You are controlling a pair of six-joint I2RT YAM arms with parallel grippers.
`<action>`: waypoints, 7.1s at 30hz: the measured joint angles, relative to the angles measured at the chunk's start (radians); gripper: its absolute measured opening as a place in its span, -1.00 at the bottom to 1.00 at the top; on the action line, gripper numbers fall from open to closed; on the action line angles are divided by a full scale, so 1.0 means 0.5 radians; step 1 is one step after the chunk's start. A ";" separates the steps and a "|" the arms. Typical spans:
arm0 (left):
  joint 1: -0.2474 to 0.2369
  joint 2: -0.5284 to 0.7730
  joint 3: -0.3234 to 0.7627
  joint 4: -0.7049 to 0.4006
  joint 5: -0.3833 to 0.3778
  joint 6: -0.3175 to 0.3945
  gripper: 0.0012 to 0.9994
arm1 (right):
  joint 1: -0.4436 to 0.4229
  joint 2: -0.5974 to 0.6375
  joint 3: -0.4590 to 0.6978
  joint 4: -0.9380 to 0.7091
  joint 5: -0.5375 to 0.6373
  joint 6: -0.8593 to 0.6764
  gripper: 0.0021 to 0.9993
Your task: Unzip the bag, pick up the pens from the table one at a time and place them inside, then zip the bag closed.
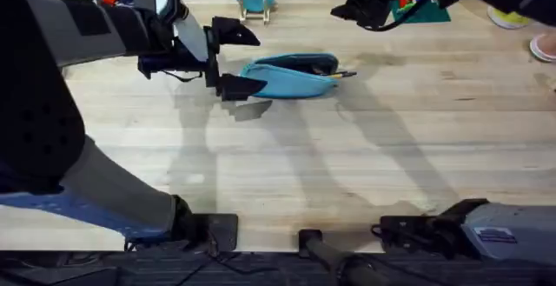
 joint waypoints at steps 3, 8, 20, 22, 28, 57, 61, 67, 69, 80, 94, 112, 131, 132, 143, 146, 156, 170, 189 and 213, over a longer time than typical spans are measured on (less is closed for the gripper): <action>0.000 0.000 0.000 0.001 0.002 0.001 0.99 | 0.000 0.000 0.000 0.001 0.000 0.000 0.99; 0.000 0.000 0.000 0.000 0.005 0.001 0.99 | 0.000 0.000 0.000 0.000 0.000 -0.016 0.99; 0.117 -0.094 0.006 -0.369 0.004 0.000 0.99 | 0.000 0.000 0.000 -0.001 -0.005 -0.179 1.00; 0.157 -0.153 0.011 -0.438 0.004 0.001 0.99 | 0.000 0.000 0.000 -0.002 -0.005 -0.189 1.00; 0.303 -0.320 0.022 -0.666 -0.051 0.001 0.99 | 0.000 0.000 0.000 -0.002 -0.005 -0.232 1.00; 0.934 -0.821 0.024 -0.979 -0.424 0.009 0.99 | 0.533 0.000 0.000 -0.002 -0.099 -0.192 1.00; 0.934 -0.821 0.024 -0.980 -0.424 0.061 0.99 | 0.533 0.000 0.000 -0.002 -0.168 0.107 1.00; 0.934 -0.821 0.024 -0.980 -0.426 0.214 0.99 | 0.547 0.000 0.000 -0.006 -0.178 0.477 1.00; 0.934 -0.821 0.024 -0.979 -0.438 0.250 0.99 | 0.581 0.000 0.000 -0.042 -0.148 0.550 0.99; 0.934 -0.821 0.024 -1.004 -0.528 0.310 0.99 | 0.916 0.000 0.000 -0.115 0.386 0.737 1.00; 0.934 -0.821 0.024 -1.004 -0.529 0.310 0.99 | 1.122 0.164 0.000 -0.101 0.782 0.784 1.00; 0.934 -0.821 0.024 -1.004 -0.528 0.311 0.99 | 1.230 0.474 0.000 0.057 1.154 0.796 1.00; 0.934 -0.821 0.024 -1.004 -0.529 0.316 0.99 | 1.138 0.748 0.000 0.473 1.164 0.804 1.00; 0.934 -0.821 0.024 -1.004 -0.529 0.316 0.99 | 1.125 0.752 0.000 0.485 1.164 0.805 1.00; 0.934 -0.821 0.024 -1.004 -0.529 0.316 0.99 | 1.029 0.817 0.000 0.608 1.164 0.805 0.88; 0.934 -0.821 0.024 -1.004 -0.528 0.316 0.99 | 1.032 0.819 0.000 0.614 1.164 0.805 0.86; 0.934 -0.821 0.024 -1.004 -0.529 0.316 0.99 | 1.037 0.819 0.000 0.609 1.164 0.805 0.63; 0.934 -0.822 0.024 -1.004 -0.529 0.316 0.99 | 1.039 0.855 0.000 0.598 1.117 0.812 0.53; 0.934 -0.821 0.024 -1.004 -0.529 0.316 0.99 | 1.039 0.894 0.000 0.594 1.095 0.819 0.04; 0.934 -0.821 0.024 -1.004 -0.528 0.316 0.99 | 1.007 0.894 0.000 0.510 1.088 0.826 -0.94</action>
